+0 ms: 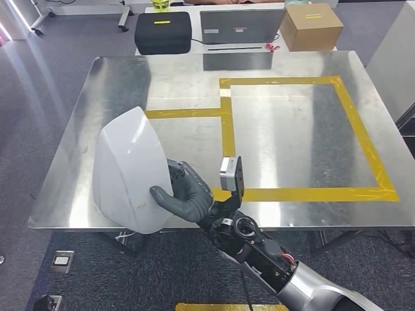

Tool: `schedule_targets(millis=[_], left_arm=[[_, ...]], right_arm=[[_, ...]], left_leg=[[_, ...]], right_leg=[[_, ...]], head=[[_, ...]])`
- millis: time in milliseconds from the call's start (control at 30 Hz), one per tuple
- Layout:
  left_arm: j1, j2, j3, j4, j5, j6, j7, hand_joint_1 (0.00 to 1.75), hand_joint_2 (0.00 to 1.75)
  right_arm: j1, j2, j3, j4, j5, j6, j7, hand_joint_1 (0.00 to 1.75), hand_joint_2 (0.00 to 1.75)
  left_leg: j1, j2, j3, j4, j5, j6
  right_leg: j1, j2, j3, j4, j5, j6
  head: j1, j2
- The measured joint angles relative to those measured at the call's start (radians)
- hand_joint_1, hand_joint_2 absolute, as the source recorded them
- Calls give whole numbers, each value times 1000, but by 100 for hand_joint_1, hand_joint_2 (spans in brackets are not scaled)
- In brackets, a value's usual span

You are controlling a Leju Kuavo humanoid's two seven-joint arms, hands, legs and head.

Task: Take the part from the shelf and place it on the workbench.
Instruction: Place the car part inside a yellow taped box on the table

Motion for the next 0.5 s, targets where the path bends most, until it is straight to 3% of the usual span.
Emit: schedule_targets(millis=[100, 167, 200, 267, 300, 333, 367, 433, 467, 500], left_arm=[[0, 5, 0, 0, 1, 2, 0, 0, 175], [0, 7, 0, 0, 1, 4, 0, 0, 175], [0, 7, 0, 0, 1, 5, 0, 0, 175], [0, 5, 0, 0, 1, 7, 1, 0, 175], [0, 4, 0, 0, 1, 7, 1, 0, 175], [0, 3, 0, 0, 1, 7, 1, 0, 175], [0, 2, 0, 0, 1, 7, 1, 0, 175], [0, 0, 0, 0, 1, 7, 2, 0, 175], [-1, 2, 0, 1, 1, 7, 2, 0, 175], [-2, 4, 0, 1, 1, 7, 2, 0, 175]], right_arm=[[1, -1, -1, 0, 5, -8, -1, 169, 175], [3, -4, -3, 0, 6, -12, -2, 169, 175], [3, -5, -5, -1, 7, -13, -2, 169, 175], [6, -10, -6, 0, 7, -13, -1, 169, 175], [8, -12, -6, 0, 7, -14, -1, 169, 175], [10, -15, -6, 1, 7, -15, -1, 169, 175], [12, -17, -6, 1, 7, -16, -1, 169, 175], [12, -19, -7, 1, 7, -17, -2, 169, 175], [12, -21, -7, 1, 7, -17, -2, 169, 175], [12, -23, -8, 1, 7, -18, -2, 169, 175]], left_leg=[[-4, -1, 5, -10, 1, 12], [2, 1, 31, -50, 8, 21], [6, 2, 45, -68, 11, 25], [9, -1, 61, -79, 10, 28], [10, -5, 64, -79, 7, 27], [13, -11, 69, -77, 2, 25], [17, -19, 75, -75, -5, 19], [27, -35, 87, -60, -25, 2], [30, -44, 88, -48, -36, -8], [32, -52, 82, -32, -44, -17]], right_leg=[[-4, 1, 6, -16, 3, 10], [-1, -2, 0, 1, -9, 13], [0, -3, -19, 41, -26, 14], [-3, -5, -99, 183, -74, 20], [-6, -5, -140, 248, -89, 25], [-10, -5, -168, 282, -86, 31], [-16, -5, -174, 273, -61, 38], [-31, 3, -131, 155, 23, 57], [-36, 21, -103, 98, 50, 66], [-41, 36, -82, 58, 59, 69]], head=[[-6, 0], [-8, 0], [-6, 0], [3, 0], [6, 0], [8, 0], [10, 0], [15, 0], [20, 0], [25, 0]])
